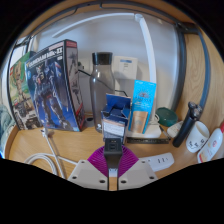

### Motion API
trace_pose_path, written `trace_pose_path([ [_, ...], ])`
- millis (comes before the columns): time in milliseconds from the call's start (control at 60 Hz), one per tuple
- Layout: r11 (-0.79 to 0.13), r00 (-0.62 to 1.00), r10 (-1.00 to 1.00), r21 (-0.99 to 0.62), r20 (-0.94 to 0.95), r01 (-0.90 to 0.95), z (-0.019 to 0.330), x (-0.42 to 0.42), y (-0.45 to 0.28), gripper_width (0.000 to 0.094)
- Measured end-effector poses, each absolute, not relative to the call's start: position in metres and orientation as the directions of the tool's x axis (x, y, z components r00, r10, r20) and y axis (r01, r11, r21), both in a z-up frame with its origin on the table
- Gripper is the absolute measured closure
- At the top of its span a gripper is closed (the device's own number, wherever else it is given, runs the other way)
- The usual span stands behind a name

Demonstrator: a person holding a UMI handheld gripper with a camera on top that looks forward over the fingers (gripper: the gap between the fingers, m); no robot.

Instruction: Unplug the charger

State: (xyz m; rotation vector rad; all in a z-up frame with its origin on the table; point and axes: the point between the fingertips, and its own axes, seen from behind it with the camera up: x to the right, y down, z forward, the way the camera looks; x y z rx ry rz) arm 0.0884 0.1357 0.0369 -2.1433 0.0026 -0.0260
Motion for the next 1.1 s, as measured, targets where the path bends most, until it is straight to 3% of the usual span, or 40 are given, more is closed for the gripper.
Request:
trace_pose_path([
  [50, -0.530, 1.000, -0.002, -0.848, 0.006, 0.004, 0.057, 0.088, 0.140, 0.0848],
  [200, -0.298, 0.999, 0.012, -0.954, 0.039, 0.041, 0.217, 0.097, 0.151, 0.0852],
  [333, -0.317, 0.996, -0.060, -0.948, 0.059, 0.037, 0.255, 0.146, 0.123, 0.0854],
  [433, -0.404, 0.985, -0.144, -0.915, 0.090, 0.025, 0.226, 0.204, 0.097, 0.0854],
  [633, -0.632, 0.968, -0.223, -0.773, 0.110, -0.058, 0.114, 0.295, 0.044, 0.0856],
  [767, -0.718, 0.971, -0.220, -0.690, 0.095, -0.095, 0.057, 0.321, 0.023, 0.0855],
  [900, -0.748, 0.975, -0.213, -0.653, 0.066, -0.120, 0.027, 0.332, 0.020, 0.0850],
  [1100, -0.770, 0.980, -0.187, -0.630, 0.068, -0.103, 0.008, 0.339, 0.027, 0.0755],
])
